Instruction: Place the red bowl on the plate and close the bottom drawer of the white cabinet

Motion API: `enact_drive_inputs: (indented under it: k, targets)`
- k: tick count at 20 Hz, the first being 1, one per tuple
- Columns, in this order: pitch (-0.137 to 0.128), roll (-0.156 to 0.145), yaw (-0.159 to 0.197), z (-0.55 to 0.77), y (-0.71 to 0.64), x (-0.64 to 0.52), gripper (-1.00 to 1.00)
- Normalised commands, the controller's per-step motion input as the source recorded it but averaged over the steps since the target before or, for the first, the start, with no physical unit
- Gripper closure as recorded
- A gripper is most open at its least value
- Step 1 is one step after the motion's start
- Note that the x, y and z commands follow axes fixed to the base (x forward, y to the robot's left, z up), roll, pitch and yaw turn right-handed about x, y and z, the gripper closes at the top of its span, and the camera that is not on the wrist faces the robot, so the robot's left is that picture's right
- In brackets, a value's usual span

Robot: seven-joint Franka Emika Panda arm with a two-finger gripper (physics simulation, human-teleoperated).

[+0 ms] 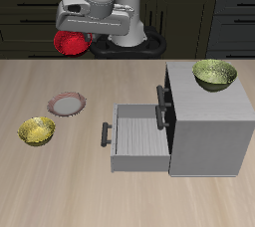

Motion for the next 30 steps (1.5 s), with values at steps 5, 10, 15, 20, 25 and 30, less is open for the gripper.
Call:
enact_drive_inputs:
  k: [5, 10, 15, 20, 25, 30]
  targets:
    - [0.018, 0.043, 0.002, 0.01, -0.23, -0.21, 1.00]
    - [0.006, 0.031, 0.003, 0.03, -0.19, -0.16, 1.00]
    - [0.016, 0.020, -0.035, 0.14, -0.29, -0.22, 1.00]
    - [-0.082, -0.027, 0.036, 0.20, -0.20, -0.12, 1.00]
    - [-0.081, -0.020, 0.039, 0.04, 0.08, 0.00, 1.00]
    - [0.007, 0.014, 0.004, 0.15, 0.09, 0.18, 1.00]
